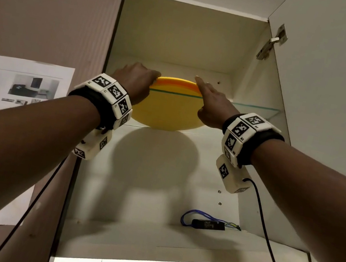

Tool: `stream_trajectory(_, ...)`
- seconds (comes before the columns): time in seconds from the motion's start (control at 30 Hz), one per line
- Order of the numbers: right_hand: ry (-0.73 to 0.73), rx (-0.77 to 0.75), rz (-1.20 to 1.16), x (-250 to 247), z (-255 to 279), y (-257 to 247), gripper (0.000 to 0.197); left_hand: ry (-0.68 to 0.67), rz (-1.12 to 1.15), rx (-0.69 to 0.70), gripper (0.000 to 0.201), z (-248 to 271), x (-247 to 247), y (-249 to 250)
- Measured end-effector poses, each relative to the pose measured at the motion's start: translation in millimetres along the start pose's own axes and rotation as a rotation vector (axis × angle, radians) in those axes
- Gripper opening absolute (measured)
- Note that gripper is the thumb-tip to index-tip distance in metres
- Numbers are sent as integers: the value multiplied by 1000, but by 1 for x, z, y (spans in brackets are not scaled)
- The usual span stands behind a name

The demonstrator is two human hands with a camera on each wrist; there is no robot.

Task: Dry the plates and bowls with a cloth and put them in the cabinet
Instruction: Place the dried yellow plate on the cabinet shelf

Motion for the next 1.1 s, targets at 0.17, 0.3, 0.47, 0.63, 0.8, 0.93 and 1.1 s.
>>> stream_trajectory(0.17,-31,46,-3,17,-9,7,86,-190,68,-45,60,3,26,-4)
stream_trajectory(0.3,-42,76,-14,26,-13,10,94,-299,89,-104,87,9,39,-3)
stream_trajectory(0.47,-77,125,9,28,-12,8,101,-273,87,-148,96,12,37,4)
stream_trajectory(0.63,-76,151,-20,26,-2,9,104,-239,73,-188,94,27,41,10)
stream_trajectory(0.8,30,163,-52,18,35,14,98,-228,128,-217,87,58,30,17)
stream_trajectory(0.93,-21,127,20,31,74,17,90,-112,163,-152,68,88,18,36)
stream_trajectory(1.1,-56,120,-1,27,104,21,81,-123,236,-128,48,116,1,52)
Point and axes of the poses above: each hand's wrist, its own z-axis away from the middle knuckle, its own x-axis out of the palm, y = z × x, the point moved 8 cm from there along -z, towards the middle knuckle, and after that the axes turned 14 degrees about x, right-handed, at the moved point
